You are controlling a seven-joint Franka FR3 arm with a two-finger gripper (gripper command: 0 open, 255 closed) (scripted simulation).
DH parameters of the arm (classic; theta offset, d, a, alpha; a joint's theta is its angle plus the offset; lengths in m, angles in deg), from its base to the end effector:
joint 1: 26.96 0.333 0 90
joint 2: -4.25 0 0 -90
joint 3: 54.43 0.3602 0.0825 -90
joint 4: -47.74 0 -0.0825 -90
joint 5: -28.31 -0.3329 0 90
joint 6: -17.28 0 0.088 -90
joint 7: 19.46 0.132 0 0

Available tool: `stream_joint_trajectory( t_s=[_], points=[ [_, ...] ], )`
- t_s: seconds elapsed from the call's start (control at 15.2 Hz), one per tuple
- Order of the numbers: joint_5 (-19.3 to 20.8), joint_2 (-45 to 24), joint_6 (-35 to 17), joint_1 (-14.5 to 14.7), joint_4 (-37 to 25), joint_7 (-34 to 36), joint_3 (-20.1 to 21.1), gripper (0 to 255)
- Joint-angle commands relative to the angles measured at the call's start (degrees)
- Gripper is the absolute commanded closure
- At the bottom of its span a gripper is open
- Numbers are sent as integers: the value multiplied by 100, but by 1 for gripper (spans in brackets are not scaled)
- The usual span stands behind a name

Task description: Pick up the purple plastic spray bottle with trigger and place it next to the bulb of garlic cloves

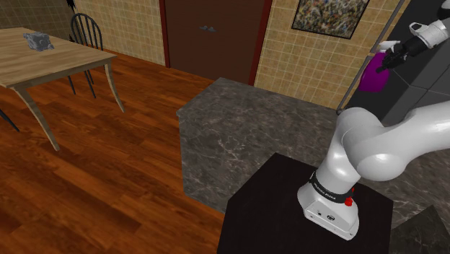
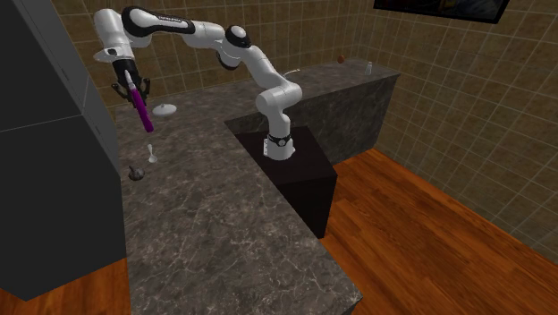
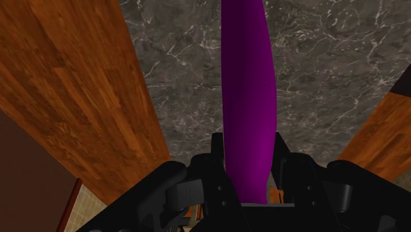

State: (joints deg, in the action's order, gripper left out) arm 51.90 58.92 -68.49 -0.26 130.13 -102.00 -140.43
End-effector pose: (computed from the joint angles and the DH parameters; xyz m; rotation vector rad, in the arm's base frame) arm -0.0571 -0.5865 0.5307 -2.9039 -0.4770 -0.8227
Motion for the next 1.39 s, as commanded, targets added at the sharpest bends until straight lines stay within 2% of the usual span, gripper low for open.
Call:
stream_joint_trajectory(
  t_s=[0.0,0.66,1.32],
  points=[
    [38,48,-127,-69,169,-13,-16,255],
    [268,302,-708,-287,853,-96,-208,255],
    [529,552,-1237,-387,1371,-183,-494,255]
  ],
)
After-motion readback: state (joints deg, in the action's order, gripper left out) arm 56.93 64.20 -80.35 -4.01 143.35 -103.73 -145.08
